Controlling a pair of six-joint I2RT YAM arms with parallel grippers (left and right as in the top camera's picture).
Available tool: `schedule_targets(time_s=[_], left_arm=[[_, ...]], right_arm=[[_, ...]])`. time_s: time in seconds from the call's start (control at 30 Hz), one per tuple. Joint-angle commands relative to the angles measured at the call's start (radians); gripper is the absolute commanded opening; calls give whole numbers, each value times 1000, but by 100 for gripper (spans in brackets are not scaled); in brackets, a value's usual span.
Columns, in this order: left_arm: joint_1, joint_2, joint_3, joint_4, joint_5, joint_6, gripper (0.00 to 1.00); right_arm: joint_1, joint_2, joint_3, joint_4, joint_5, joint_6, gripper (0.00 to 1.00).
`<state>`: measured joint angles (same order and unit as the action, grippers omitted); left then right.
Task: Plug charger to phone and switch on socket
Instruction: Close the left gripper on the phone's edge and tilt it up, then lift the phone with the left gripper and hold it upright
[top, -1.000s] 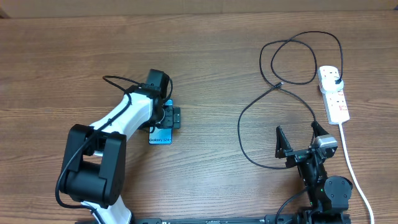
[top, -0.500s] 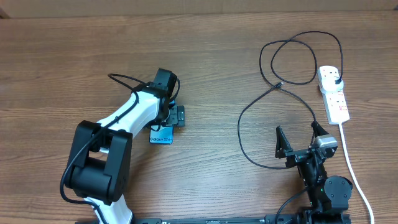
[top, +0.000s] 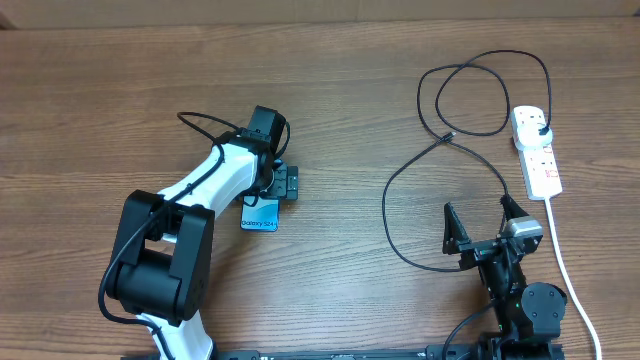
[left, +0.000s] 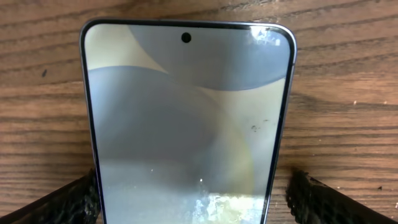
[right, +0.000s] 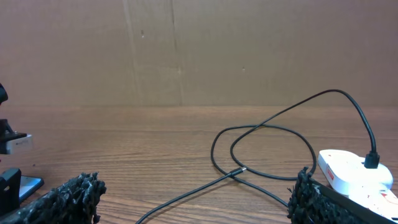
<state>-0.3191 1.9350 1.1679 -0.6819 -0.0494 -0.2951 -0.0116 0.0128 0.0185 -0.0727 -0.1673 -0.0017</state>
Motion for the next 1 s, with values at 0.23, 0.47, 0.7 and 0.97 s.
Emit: schedule_targets(time_s=[0.23,0.47,0.7,0.97], left_arm=[[-6,187,-99,-51,57,49,96],[-6,187,-99,-84,68,49,89],[-6,187,-99,-92,69,48,82],[-6,187,-51,-116,198,48,73]], right_arm=[[5,-7,-11,4,10,-7,100],[5,-7,-11,4,10,-7,100],[5,-7,-11,4,10,-7,100],[5,-7,-11,4,10,-7,100]])
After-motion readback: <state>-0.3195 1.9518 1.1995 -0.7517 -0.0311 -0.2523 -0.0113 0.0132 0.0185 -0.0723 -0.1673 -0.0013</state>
